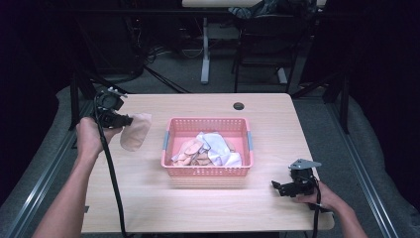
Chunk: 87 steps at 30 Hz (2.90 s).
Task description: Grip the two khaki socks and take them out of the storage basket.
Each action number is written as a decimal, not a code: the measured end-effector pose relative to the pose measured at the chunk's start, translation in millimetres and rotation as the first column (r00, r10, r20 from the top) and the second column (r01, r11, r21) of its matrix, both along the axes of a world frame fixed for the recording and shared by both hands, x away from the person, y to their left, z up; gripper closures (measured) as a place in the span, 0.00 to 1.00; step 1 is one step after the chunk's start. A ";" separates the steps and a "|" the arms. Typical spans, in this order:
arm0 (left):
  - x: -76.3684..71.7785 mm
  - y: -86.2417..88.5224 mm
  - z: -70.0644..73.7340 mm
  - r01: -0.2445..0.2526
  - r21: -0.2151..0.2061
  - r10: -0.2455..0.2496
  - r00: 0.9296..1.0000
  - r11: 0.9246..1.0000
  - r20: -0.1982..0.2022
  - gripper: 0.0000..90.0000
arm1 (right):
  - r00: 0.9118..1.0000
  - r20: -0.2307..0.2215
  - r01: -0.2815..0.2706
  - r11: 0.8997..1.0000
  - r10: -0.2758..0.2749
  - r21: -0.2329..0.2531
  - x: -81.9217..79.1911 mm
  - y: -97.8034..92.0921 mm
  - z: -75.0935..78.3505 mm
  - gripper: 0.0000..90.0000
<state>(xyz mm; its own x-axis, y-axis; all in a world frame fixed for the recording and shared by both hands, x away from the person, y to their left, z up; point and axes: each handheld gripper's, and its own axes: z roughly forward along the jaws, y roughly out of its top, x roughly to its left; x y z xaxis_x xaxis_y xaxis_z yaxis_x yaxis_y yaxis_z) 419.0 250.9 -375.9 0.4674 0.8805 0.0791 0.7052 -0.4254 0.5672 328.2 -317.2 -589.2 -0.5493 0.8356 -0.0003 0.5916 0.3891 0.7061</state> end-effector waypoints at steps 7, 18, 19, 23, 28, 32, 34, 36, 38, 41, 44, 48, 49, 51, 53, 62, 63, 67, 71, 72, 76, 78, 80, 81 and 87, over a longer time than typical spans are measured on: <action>-1.1 9.6 -21.4 -0.027 -0.016 0.026 0.999 1.000 -0.035 0.98 | 1.000 0.002 0.001 1.000 -0.001 0.001 0.0 0.1 -0.1 0.00; -0.9 21.1 -52.9 -0.066 -0.023 0.064 0.995 0.998 -0.081 0.98 | 1.000 0.001 0.001 1.000 -0.001 0.002 0.0 0.1 -0.1 0.00; -0.9 21.1 -52.9 -0.066 -0.023 0.064 0.995 0.998 -0.081 0.98 | 1.000 0.001 0.001 1.000 -0.001 0.002 0.0 0.1 -0.1 0.00; -0.2 19.9 -70.2 -0.072 -0.023 0.069 0.991 0.997 -0.111 0.98 | 1.000 0.001 0.001 1.000 -0.001 0.002 0.0 0.1 -0.1 0.00; 1.4 17.4 -88.6 -0.079 -0.026 0.075 0.987 0.997 -0.141 0.98 | 1.000 0.001 0.001 1.000 -0.001 0.002 0.0 0.1 -0.1 0.00; 2.0 16.6 -101.9 -0.081 -0.018 0.077 0.984 0.997 -0.161 0.98 | 1.000 0.001 0.001 1.000 -0.001 0.002 0.0 0.1 -0.1 0.00; 1.9 17.0 -107.8 -0.086 -0.019 0.082 0.982 0.996 -0.169 0.98 | 1.000 0.001 0.001 1.000 -0.001 0.001 0.0 0.1 -0.1 0.00; 1.8 17.3 -110.8 -0.089 -0.020 0.084 0.981 0.996 -0.173 0.98 | 1.000 0.001 0.001 1.000 -0.001 0.002 0.0 0.1 -0.1 0.00; 1.8 18.1 -116.9 -0.092 -0.021 0.087 0.979 0.996 -0.182 0.98 | 1.000 0.000 0.001 1.000 -0.001 0.002 0.0 0.1 0.0 0.00; 1.3 18.7 -128.4 -0.102 -0.026 0.095 0.975 0.994 -0.201 0.98 | 1.000 0.001 0.001 1.000 -0.001 0.002 0.0 0.1 -0.1 0.00; 1.5 19.5 -135.8 -0.108 -0.028 0.100 0.972 0.994 -0.213 0.97 | 1.000 0.001 0.001 1.000 -0.001 0.002 0.0 0.1 -0.1 0.00; 1.7 19.9 -141.9 -0.112 -0.025 0.103 0.969 0.993 -0.224 0.97 | 1.000 0.001 0.002 1.000 -0.002 0.001 0.0 0.1 0.0 0.00; 1.9 20.8 -145.1 -0.115 -0.026 0.106 0.967 0.993 -0.233 0.97 | 1.000 0.001 0.002 1.000 -0.002 0.002 0.0 0.1 -0.1 0.00; 2.1 21.4 -148.3 -0.118 -0.026 0.109 0.965 0.993 -0.238 0.97 | 1.000 0.001 0.002 1.000 -0.002 0.001 0.0 0.1 -0.1 0.00; 2.2 21.7 -151.9 -0.121 -0.023 0.111 0.963 0.992 -0.246 0.95 | 1.000 0.001 0.002 1.000 -0.002 0.002 0.0 0.2 -0.1 0.00; 0.0 27.1 -160.4 -0.135 -0.058 0.116 0.959 0.989 -0.259 0.82 | 1.000 0.000 0.000 1.000 0.000 0.000 0.0 0.0 0.0 0.00; -1.3 27.7 -158.1 -0.140 -0.063 0.121 0.961 0.988 -0.248 0.75 | 1.000 0.002 0.002 1.000 -0.002 0.002 0.0 0.1 -0.1 0.00; -7.8 29.1 -136.9 -0.157 -0.097 0.134 0.968 0.983 -0.212 0.36 | 1.000 0.001 0.002 1.000 -0.002 0.001 0.0 0.1 -0.1 0.00; -9.8 24.2 -111.8 -0.135 -0.108 0.114 0.977 0.985 -0.182 0.19 | 1.000 0.001 0.002 1.000 -0.002 0.001 0.0 0.2 -0.1 0.00; -10.1 21.9 -105.6 -0.130 -0.118 0.109 0.979 0.984 -0.172 0.16 | 1.000 0.001 0.002 1.000 -0.002 0.002 0.0 0.2 -0.1 0.00; -8.8 9.8 -84.1 -0.093 -0.116 0.075 0.986 0.989 -0.147 0.05 | 1.000 0.001 0.002 1.000 -0.002 0.001 0.0 0.1 -0.1 0.00; -7.4 1.9 -76.1 -0.071 -0.112 0.056 0.989 0.991 -0.136 0.01 | 1.000 0.002 0.002 1.000 -0.002 0.002 0.0 0.2 -0.1 0.00; -6.5 -2.3 -72.9 -0.056 -0.113 0.041 0.990 0.992 -0.135 0.00 | 1.000 0.001 0.002 1.000 -0.002 0.002 0.0 0.2 -0.1 0.00; -4.5 -11.3 -68.1 -0.033 -0.116 0.018 0.992 0.993 -0.128 0.00 | 1.000 0.001 0.002 1.000 -0.002 0.001 0.0 0.1 -0.1 0.00; 3.9 -38.7 -64.6 0.035 -0.107 -0.048 0.991 0.994 -0.126 0.00 | 1.000 0.001 0.002 1.000 -0.002 0.002 0.0 0.1 -0.1 0.00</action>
